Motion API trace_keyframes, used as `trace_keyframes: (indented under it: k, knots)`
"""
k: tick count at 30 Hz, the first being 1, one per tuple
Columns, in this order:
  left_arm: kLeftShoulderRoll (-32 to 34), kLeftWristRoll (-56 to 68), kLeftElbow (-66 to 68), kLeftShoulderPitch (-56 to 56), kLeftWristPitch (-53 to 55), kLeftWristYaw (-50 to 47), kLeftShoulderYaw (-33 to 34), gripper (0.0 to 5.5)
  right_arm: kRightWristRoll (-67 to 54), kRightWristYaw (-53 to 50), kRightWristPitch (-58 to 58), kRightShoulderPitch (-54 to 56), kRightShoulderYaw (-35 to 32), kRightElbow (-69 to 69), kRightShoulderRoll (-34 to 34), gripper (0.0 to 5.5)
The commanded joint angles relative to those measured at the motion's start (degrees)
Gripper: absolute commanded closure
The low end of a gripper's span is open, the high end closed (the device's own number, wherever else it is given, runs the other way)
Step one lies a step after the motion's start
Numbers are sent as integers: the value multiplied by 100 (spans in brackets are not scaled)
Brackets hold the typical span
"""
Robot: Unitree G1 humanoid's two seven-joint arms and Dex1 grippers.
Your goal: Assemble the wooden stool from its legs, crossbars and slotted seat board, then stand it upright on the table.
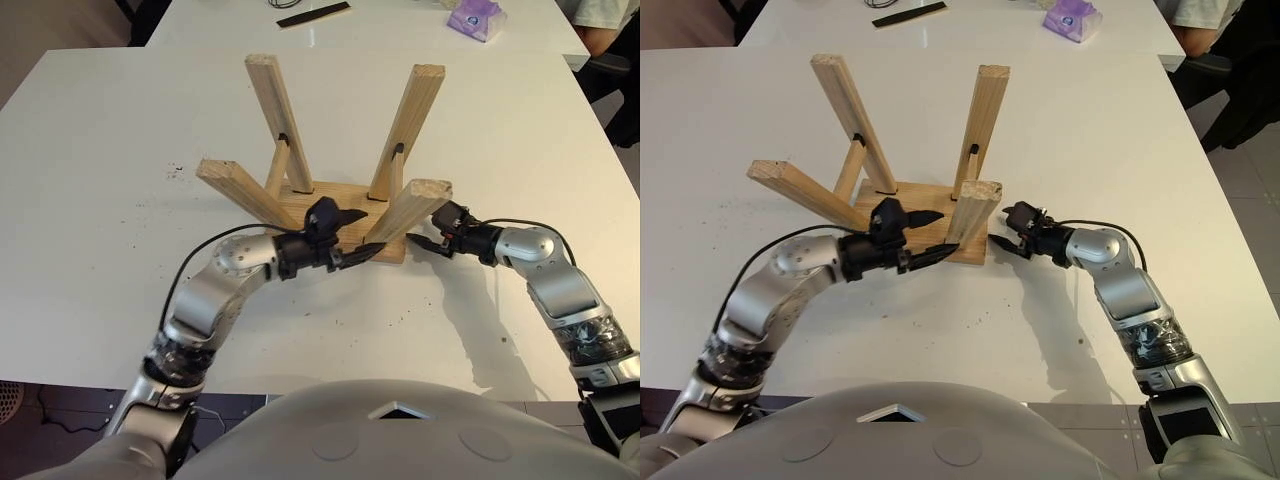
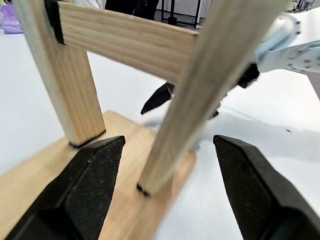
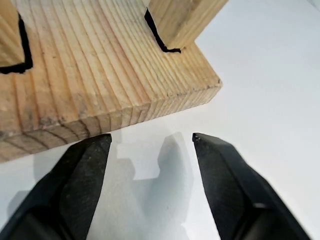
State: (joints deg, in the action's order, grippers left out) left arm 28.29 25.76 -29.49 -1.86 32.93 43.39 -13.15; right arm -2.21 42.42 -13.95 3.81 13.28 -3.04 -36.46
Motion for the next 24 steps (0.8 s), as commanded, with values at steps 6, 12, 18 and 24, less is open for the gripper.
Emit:
trace_keyframes:
  k: [6, 12, 18, 24]
  knots:
    - [1352, 50, 855, -1879, -1152, 999, 2137, 221, -123, -247, -243, -1341, -702, -1026, -252, 248]
    - [908, -1069, 2978, -648, -2590, 81, 2068, 221, 6, -183, -364, -1172, -441, -1144, -179, 248]
    - [874, -2389, 3547, -516, -4084, 44, 1084, 221, 158, -98, -416, -859, 8, -1164, -20, 248]
    - [830, -2073, 2436, -952, -4062, 342, 659, 221, -241, 156, -732, -916, 218, -1652, 207, 248]
